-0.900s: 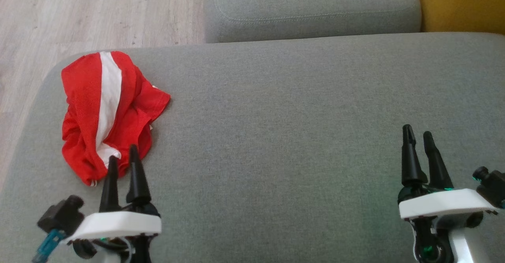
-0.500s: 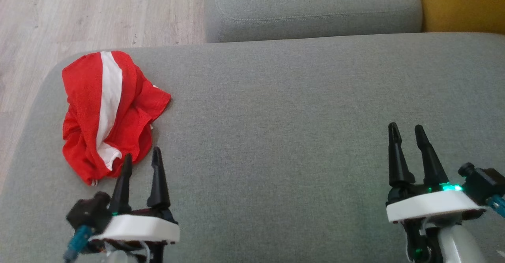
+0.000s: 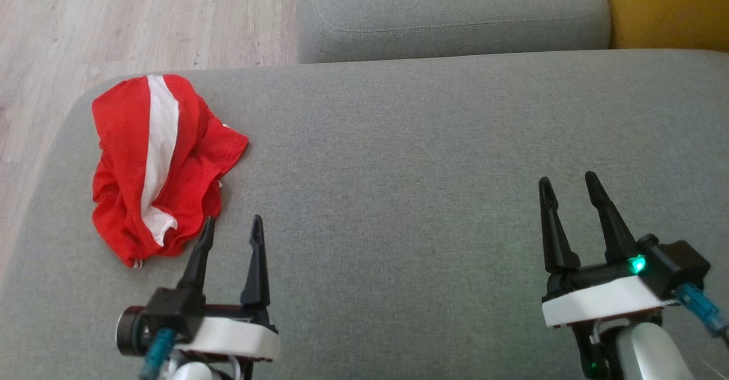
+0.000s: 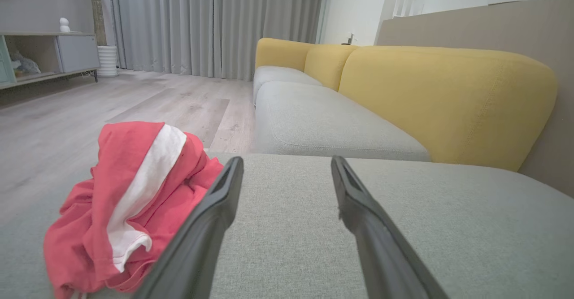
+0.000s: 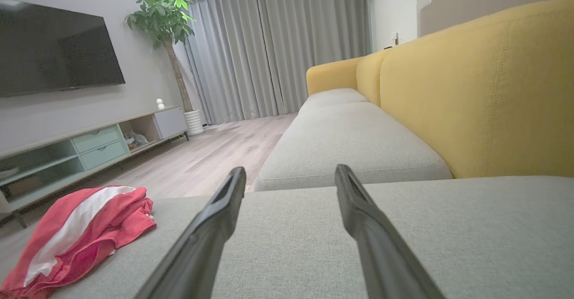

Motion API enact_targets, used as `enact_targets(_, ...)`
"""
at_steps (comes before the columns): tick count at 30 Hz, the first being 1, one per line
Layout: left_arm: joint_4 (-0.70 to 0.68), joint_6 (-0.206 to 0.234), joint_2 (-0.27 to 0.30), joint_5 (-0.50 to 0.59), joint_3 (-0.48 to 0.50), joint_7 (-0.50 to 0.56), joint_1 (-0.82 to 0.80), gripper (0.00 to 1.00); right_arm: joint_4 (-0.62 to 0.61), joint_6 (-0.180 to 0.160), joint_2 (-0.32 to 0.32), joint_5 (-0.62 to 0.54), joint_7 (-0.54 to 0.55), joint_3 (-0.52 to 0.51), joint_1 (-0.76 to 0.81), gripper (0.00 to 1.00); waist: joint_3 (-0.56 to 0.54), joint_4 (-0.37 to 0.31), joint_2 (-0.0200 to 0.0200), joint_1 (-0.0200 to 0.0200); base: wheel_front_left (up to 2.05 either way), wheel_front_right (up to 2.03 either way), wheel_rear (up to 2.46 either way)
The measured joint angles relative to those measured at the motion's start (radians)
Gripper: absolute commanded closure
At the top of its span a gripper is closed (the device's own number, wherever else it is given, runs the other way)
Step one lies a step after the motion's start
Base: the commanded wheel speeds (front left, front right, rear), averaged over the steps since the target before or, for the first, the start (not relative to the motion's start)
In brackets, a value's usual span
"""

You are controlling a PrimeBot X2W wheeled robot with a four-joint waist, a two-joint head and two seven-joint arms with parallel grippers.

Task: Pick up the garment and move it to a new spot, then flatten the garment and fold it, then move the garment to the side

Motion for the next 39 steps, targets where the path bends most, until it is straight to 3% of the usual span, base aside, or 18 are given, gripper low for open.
enact_targets(11,-0.002,0.065,0.048,0.136,-0.100,-0.035,-0.028,0.00,-0.012,0.000,0.000,-0.178,-0.036,0.019,0.001,0.00,-0.002,0.002,0.0000,0.0000,0.00,0.00,0.00)
enact_targets(15,-0.009,0.085,0.057,0.167,-0.122,-0.045,-0.031,0.00,-0.021,0.000,-0.001,-0.196,-0.049,0.023,0.002,0.00,-0.002,0.002,0.0000,0.0000,0.00,0.00,0.00)
enact_targets(19,-0.025,0.088,0.059,0.174,-0.132,-0.057,-0.032,0.00,-0.025,0.000,-0.001,-0.144,-0.058,0.021,0.020,0.00,-0.001,0.003,0.0000,0.0000,0.00,0.00,0.00)
enact_targets(24,-0.049,0.031,0.027,0.141,-0.086,-0.077,-0.021,0.00,0.018,0.000,-0.001,-0.018,-0.074,0.020,0.052,0.00,-0.003,0.004,0.0000,0.0000,0.00,0.00,0.00)
enact_targets(32,0.042,-0.088,-0.026,0.157,-0.023,-0.093,0.032,0.00,0.072,0.000,-0.001,0.006,-0.088,0.025,0.054,0.00,-0.008,0.003,0.0000,0.0000,0.00,0.00,0.00)
enact_targets(39,0.078,-0.140,-0.050,0.167,0.019,-0.093,0.034,0.00,0.111,0.000,-0.001,0.044,-0.091,0.023,0.054,0.00,-0.009,0.003,0.0000,0.0000,0.00,0.00,0.00)
